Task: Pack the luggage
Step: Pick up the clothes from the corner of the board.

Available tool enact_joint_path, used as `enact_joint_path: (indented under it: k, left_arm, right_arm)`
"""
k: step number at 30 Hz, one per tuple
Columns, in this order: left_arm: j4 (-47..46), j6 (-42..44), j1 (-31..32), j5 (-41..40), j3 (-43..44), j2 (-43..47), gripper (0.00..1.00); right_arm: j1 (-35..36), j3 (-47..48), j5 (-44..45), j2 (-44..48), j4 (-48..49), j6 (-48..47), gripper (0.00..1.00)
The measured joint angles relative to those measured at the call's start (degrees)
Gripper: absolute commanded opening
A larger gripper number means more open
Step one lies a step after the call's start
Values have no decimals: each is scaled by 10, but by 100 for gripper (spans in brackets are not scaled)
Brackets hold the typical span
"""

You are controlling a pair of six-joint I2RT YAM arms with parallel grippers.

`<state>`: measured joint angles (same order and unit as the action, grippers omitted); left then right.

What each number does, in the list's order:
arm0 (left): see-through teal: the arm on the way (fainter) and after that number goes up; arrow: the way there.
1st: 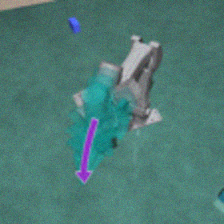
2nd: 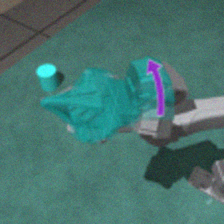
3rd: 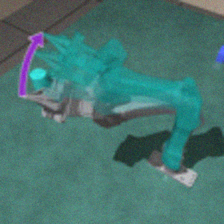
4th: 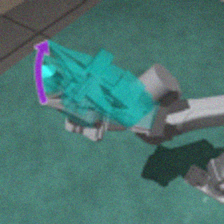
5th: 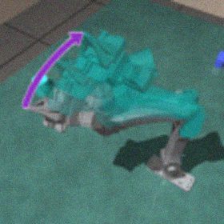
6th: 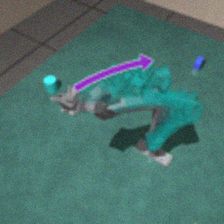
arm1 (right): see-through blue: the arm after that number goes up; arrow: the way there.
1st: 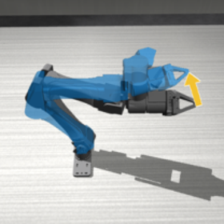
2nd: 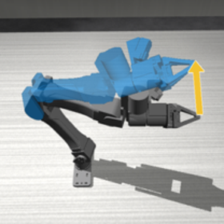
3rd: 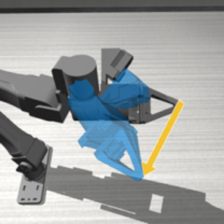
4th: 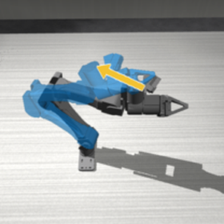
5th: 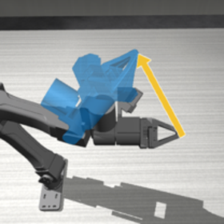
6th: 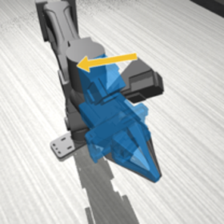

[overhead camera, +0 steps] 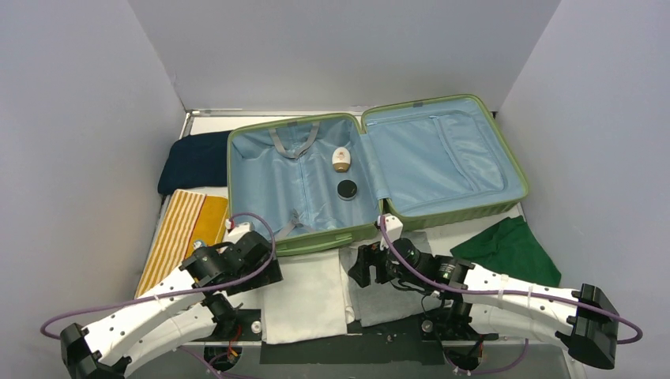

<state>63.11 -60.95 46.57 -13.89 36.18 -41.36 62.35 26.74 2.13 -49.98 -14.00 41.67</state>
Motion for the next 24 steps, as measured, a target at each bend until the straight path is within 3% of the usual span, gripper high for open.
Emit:
enact_joint_path:
  k: [7,17,24]
  left_arm:
    - [-57,-49,71,-1,-58,-59,97]
    - [-150,-94,81,-16,-127,-49,97]
    - [-197,-105,81,-11,-146,-28,85]
  right_arm:
    - [0,-8,0,3,6,-5,85]
    - [0,-8,0,3,9,-8,85]
    - [0,-8,0,3,9,-10,85]
